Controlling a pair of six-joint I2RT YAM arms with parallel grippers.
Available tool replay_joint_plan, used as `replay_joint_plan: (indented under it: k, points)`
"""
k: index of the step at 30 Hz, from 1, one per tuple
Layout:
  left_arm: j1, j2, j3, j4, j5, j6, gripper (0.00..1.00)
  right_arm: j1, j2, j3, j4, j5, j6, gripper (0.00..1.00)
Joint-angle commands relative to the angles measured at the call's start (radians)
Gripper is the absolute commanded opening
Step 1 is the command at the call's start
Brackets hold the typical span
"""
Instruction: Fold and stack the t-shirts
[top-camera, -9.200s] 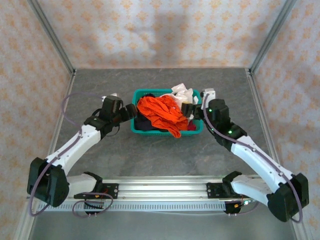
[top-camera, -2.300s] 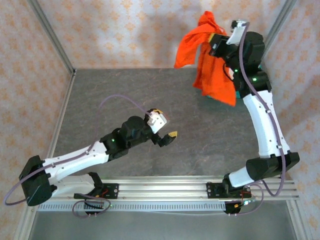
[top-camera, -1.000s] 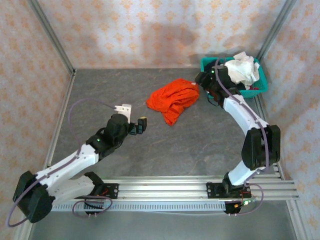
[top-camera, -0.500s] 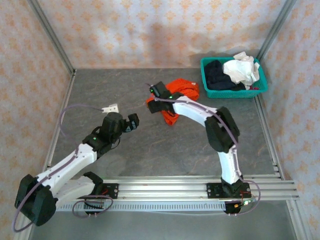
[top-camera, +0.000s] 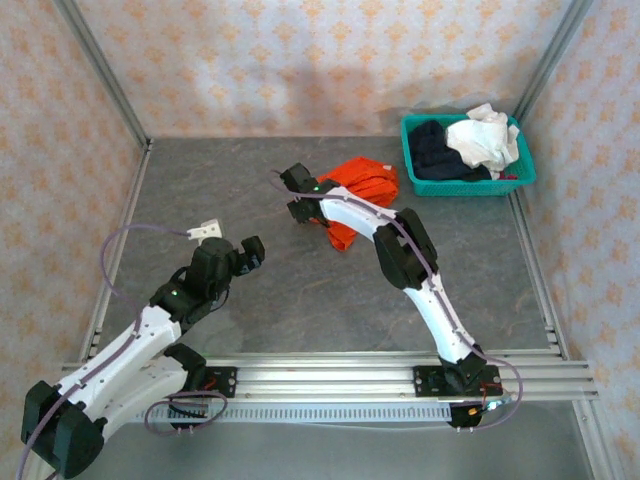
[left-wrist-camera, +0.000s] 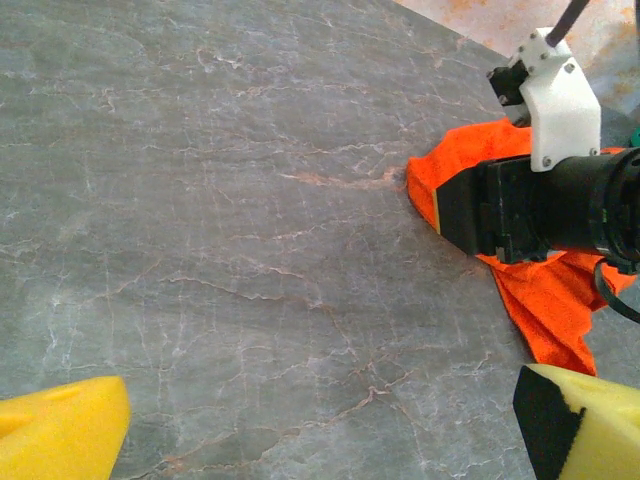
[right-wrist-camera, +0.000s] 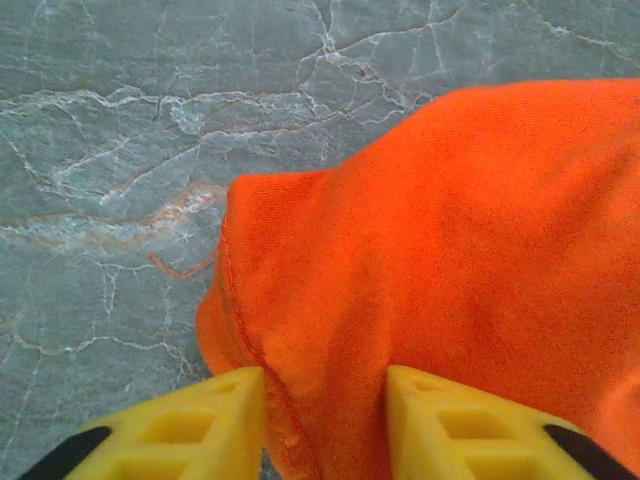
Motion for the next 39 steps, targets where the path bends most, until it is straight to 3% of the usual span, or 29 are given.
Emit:
replay_joint_plan:
  k: [1,4,13,22,33,39]
  points:
    - [0.008,-0.003,-0.011,-0.028,-0.039,0.013,1.00,-0.002,0.039,0.070,-0.072,0.012,-0.030,0.28]
    - [0.007,0.003,-0.007,-0.026,-0.034,0.023,1.00,-0.003,0.067,0.142,-0.139,0.036,-0.051,0.00]
    - [0.007,0.052,-0.002,0.050,0.024,0.002,1.00,-0.047,-0.195,0.128,-0.088,0.081,-0.039,0.00]
    - [0.004,0.271,0.074,0.174,0.137,-0.110,1.00,-0.213,-0.489,-0.054,0.022,0.136,0.064,0.00]
    - [-0.036,0.695,0.426,0.102,0.170,-0.262,1.00,-0.426,-0.754,-0.406,0.180,0.206,0.309,0.00]
    - [-0.054,0.949,0.677,0.053,0.189,-0.329,1.00,-0.475,-0.838,-0.518,0.212,0.184,0.331,0.00]
